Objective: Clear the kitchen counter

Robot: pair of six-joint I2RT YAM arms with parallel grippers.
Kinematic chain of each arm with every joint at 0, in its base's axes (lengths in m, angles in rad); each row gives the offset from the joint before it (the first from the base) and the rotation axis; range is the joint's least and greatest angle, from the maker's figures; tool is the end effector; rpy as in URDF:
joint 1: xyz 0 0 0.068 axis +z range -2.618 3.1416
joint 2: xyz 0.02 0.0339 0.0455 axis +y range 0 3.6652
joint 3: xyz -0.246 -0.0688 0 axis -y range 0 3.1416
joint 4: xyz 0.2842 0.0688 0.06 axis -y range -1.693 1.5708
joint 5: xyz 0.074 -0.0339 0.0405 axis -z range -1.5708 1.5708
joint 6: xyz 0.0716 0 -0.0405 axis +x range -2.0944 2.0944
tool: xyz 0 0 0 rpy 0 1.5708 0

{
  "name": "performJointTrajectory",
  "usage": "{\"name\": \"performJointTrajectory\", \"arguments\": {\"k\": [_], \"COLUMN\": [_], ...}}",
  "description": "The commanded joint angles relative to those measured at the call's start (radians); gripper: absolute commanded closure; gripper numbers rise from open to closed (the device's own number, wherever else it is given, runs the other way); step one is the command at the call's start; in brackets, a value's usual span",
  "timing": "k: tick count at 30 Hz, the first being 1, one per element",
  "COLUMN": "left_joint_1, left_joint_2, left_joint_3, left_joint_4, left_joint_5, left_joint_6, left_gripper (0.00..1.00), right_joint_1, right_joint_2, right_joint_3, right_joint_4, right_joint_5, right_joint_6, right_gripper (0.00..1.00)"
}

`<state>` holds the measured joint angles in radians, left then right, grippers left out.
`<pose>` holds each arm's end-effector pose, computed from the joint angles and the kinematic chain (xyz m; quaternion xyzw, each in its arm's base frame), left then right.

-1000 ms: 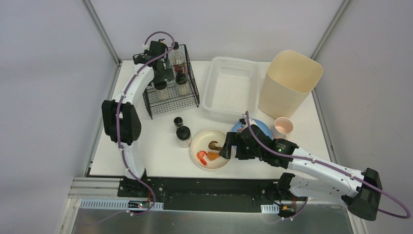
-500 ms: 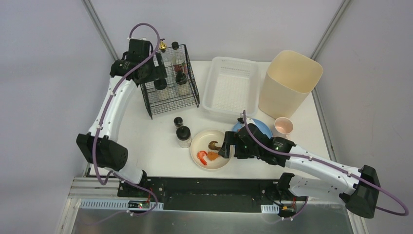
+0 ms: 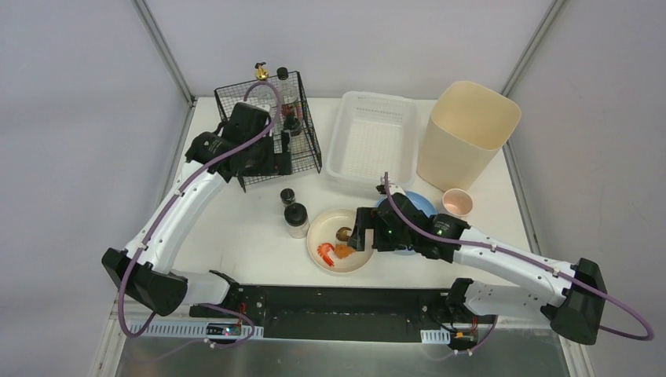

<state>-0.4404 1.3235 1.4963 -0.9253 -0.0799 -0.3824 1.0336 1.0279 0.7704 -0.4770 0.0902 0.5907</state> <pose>0.3060 -0.1379 0.3606 0.0107 0.9168 -0.1254 0.3790 0.1544 0.2466 0.2124 -0.1827 0.8946 0.2661 0.3090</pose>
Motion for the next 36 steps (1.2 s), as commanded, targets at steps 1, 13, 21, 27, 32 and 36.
{"name": "performJointTrajectory", "arguments": {"k": [1,13,21,27,32,36], "left_joint_1": [-0.023,-0.09,-0.213,-0.287,-0.31,-0.325], "left_joint_2": [-0.078,-0.123,-0.079,-0.014,0.042,0.092], "left_joint_3": [-0.071,-0.237,-0.305,-0.295,-0.288,-0.281], "left_joint_4": [-0.026,-0.01,0.032,0.038,0.037,0.037], "left_joint_5": [0.018,0.056,0.023,-0.037,-0.078,-0.122], "left_joint_6": [-0.06,-0.126,-0.198,-0.221,-0.226,-0.231], "left_gripper": [0.01,0.01,0.01,0.01,0.01,0.01], "right_joint_1": [0.007,0.029,0.032,0.033,0.036,0.034], "right_joint_2": [0.051,0.198,0.185,0.151,0.117,0.097], "right_joint_3": [0.103,0.272,0.255,0.208,0.171,0.144], "right_joint_4": [0.004,-0.003,-0.005,0.007,0.014,0.019], "right_joint_5": [-0.013,0.006,0.033,0.035,0.044,0.042], "right_joint_6": [-0.035,-0.082,-0.064,-0.038,-0.027,-0.019], "right_gripper": [0.01,0.01,0.01,0.01,0.01,0.01]}}
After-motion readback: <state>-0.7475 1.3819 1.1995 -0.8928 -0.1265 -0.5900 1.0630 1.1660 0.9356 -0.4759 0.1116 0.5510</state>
